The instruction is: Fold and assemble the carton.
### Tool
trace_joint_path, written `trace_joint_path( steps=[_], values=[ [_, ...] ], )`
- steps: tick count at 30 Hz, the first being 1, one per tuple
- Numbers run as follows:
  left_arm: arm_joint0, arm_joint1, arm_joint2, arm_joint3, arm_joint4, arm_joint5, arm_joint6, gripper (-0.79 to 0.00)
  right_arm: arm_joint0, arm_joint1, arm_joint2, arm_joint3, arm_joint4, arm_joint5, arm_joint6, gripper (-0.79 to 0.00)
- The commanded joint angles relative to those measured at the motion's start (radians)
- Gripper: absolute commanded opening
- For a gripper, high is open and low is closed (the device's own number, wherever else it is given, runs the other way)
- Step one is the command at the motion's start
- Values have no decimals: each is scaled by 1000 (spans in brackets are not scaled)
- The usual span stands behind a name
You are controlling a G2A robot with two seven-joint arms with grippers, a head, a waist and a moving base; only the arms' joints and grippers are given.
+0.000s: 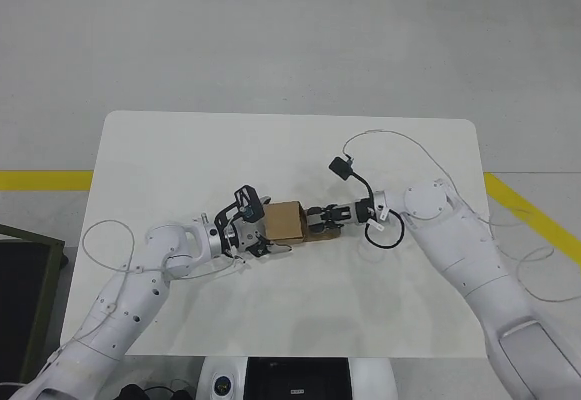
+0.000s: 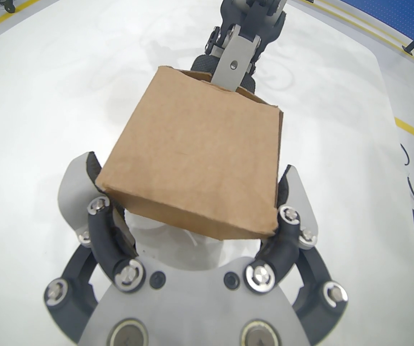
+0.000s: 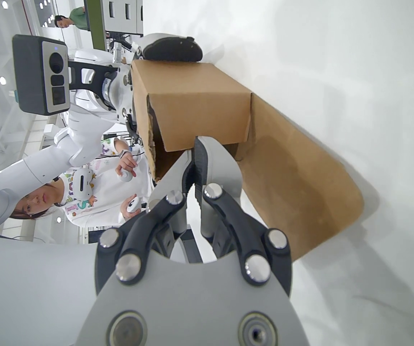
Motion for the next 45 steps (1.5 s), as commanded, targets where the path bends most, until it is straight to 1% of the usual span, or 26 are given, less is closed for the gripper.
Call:
trace_joint_path(
  steps=[1, 9, 13, 18, 25, 27, 28, 29, 32, 38, 45],
  values=[
    [1, -1, 1, -2, -1, 1, 0, 0, -3, -4, -7, 0, 5, 2, -6, -785],
    [-1, -2, -1, -2, -4, -2, -6, 0, 7, -22, -33, 4, 21, -3, -17, -785],
    [0, -3, -3, -2, -5, -2, -6, 0, 7, -22, -26, 16, 27, -4, -13, -785],
    [3, -3, -8, -3, -8, -4, -7, 0, -6, -1, 18, 14, 16, 15, 8, -785],
    [10, -3, -14, -17, -10, 1, -6, 0, -46, 54, 123, -56, -54, 62, 32, -785],
    [12, -3, -15, -20, -8, 0, -6, 0, -61, 68, 152, -75, -78, 76, 36, -702],
    [13, -3, -16, -21, -10, 0, -6, 0, -68, 75, 163, -83, -93, 83, 39, -683],
    [14, -3, -16, -23, -11, -1, -7, 0, -74, 81, 173, -88, -111, 90, 41, -597],
    [17, -2, -20, -30, -12, -1, -10, 0, -93, 95, 197, -105, -137, 97, 41, -468],
    [20, -1, -30, -35, -12, -4, -16, 0, -115, 106, 216, -129, -148, 109, 33, -471],
    [24, 0, -35, -39, -18, -8, -22, 0, -116, 112, 220, -133, -160, 108, 27, -471]
  ],
)
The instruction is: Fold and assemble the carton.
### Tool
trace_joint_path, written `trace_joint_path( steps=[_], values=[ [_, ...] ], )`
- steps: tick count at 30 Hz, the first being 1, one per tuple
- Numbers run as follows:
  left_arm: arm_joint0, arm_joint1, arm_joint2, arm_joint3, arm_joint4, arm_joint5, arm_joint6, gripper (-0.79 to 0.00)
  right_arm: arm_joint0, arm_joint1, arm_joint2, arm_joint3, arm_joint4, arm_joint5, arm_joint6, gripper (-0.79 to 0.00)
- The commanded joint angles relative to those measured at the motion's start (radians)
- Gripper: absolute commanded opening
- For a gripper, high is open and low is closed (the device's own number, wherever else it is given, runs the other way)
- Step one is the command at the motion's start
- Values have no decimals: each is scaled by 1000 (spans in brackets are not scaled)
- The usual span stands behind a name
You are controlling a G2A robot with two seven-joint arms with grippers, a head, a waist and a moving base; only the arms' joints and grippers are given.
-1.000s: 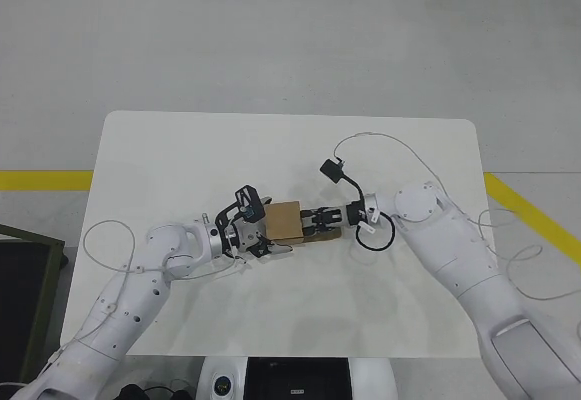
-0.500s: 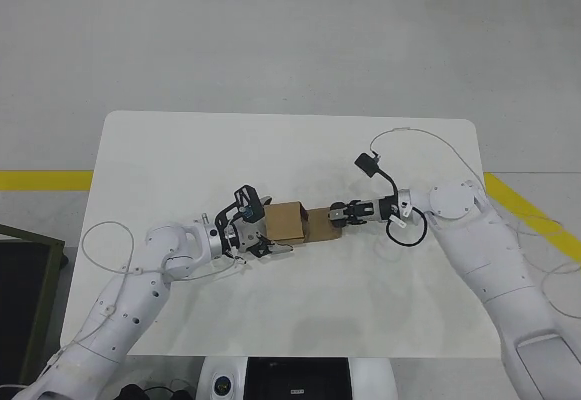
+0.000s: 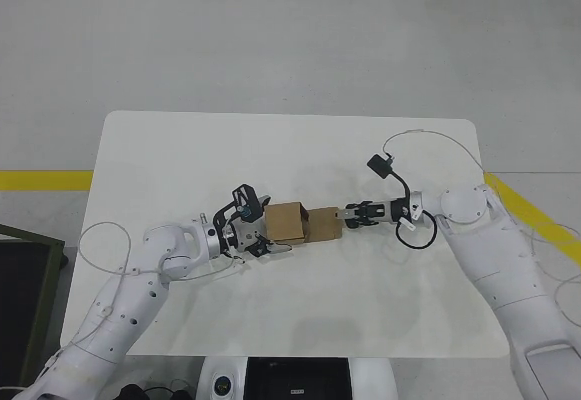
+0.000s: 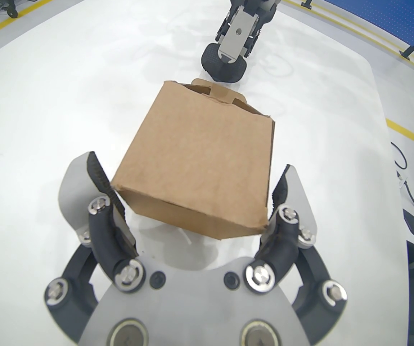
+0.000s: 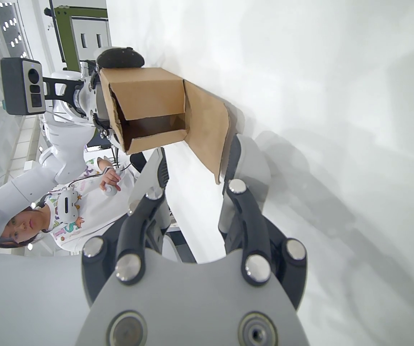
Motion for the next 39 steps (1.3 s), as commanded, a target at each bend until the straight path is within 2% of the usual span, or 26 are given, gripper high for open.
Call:
trace_joint_path(
  steps=[1, 18, 26, 39],
  values=[
    [0, 0, 0, -1, -2, -1, -4, 0, -3, 0, -5, 6, 2, -1, 2, -471],
    [0, -1, -4, -1, -1, -8, -6, 0, 5, -31, -91, 3, 80, -6, -18, -471],
    [2, -1, -5, -2, 0, -11, -6, 0, 18, -38, -90, -28, 151, -25, -20, -483],
    [6, -1, -8, -3, -7, -17, -20, 0, 13, -56, -121, -54, 232, -39, -36, -462]
  ],
)
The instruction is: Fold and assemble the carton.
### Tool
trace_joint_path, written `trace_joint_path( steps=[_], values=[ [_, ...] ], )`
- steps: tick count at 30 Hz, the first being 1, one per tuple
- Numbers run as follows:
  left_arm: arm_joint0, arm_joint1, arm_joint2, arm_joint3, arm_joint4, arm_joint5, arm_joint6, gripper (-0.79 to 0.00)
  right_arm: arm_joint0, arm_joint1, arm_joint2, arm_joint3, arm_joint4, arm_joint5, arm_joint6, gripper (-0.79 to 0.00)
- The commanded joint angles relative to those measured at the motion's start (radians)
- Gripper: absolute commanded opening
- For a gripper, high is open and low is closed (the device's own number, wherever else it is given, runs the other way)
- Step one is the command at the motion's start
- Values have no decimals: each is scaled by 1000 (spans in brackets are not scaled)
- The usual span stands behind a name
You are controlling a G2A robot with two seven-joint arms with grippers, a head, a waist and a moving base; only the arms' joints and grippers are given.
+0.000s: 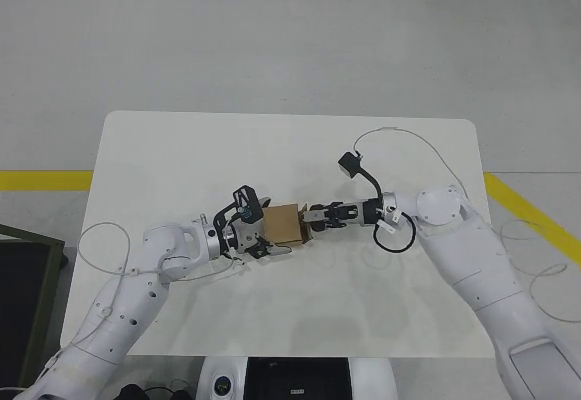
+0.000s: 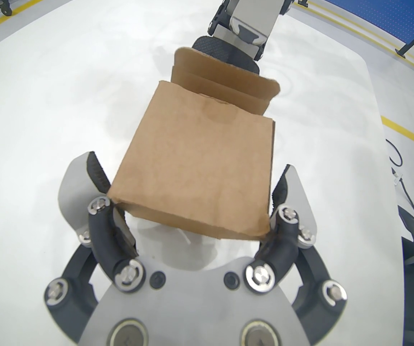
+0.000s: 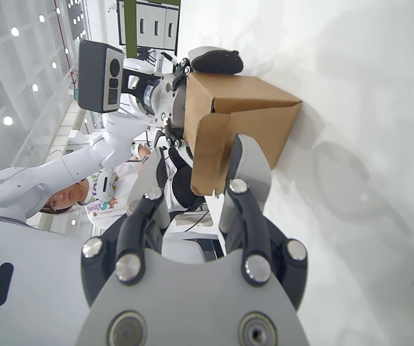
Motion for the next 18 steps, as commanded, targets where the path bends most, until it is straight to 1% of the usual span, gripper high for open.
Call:
trace_joint_path(
  steps=[1, 12, 18],
  values=[
    [1, 1, -2, 0, 0, -2, -2, 0, -4, -2, -5, 5, 9, 0, -1, -468],
    [5, 2, -6, -3, -3, -10, -16, 0, -21, -10, -18, 30, 39, -13, -9, -529],
    [7, 2, -6, -5, -5, -13, -22, 0, -31, -11, -21, 27, 45, -12, -10, -576]
  ],
)
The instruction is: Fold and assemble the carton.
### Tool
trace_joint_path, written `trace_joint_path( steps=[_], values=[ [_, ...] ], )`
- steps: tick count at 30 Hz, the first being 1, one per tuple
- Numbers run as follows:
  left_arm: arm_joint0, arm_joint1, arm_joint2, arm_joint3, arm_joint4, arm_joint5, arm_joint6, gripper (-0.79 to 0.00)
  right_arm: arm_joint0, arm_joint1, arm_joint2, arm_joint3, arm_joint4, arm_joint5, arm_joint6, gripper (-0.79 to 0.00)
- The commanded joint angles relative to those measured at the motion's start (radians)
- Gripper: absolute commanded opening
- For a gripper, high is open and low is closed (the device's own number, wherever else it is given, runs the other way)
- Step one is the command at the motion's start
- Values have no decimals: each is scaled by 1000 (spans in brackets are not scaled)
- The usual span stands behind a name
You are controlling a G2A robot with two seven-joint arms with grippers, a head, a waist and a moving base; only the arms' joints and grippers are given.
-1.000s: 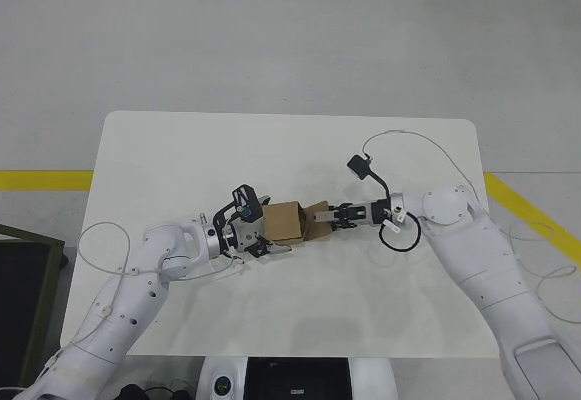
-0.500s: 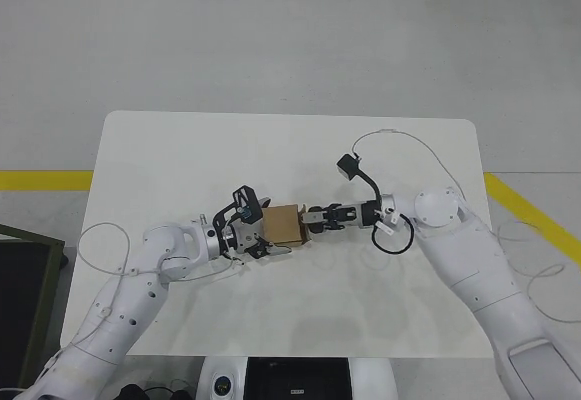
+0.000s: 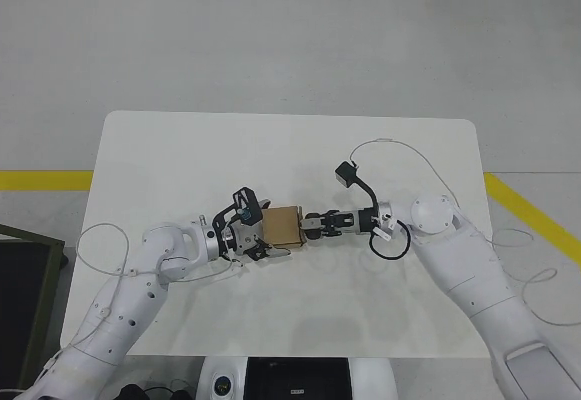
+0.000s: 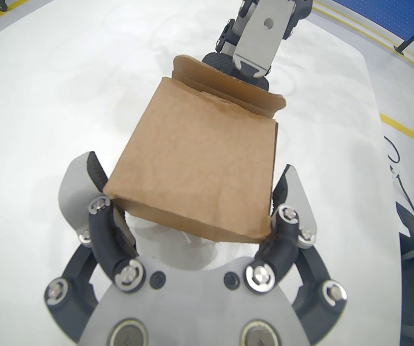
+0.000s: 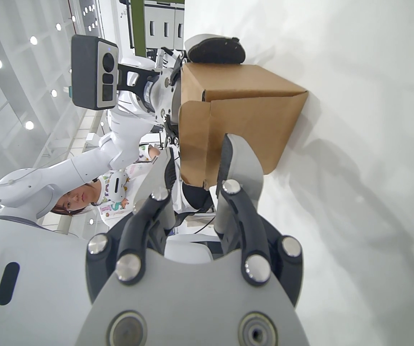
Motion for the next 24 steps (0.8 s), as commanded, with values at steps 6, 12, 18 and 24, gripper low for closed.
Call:
trace_joint_path(
  steps=[6, 12, 18, 24],
  values=[
    [1, 0, 0, -3, -4, -3, -10, 0, 1, -1, -4, 1, -14, 4, 5, -591],
    [1, 1, -1, -5, -7, -2, -14, 0, 10, 2, 1, 5, -39, 7, 12, -600],
    [4, 1, -1, -9, -8, -1, -15, 0, 18, 5, 3, -3, -70, 19, 23, -606],
    [7, 1, -3, -11, -10, -1, -16, 0, 35, 4, -9, -6, -101, 28, 37, -610]
  ],
)
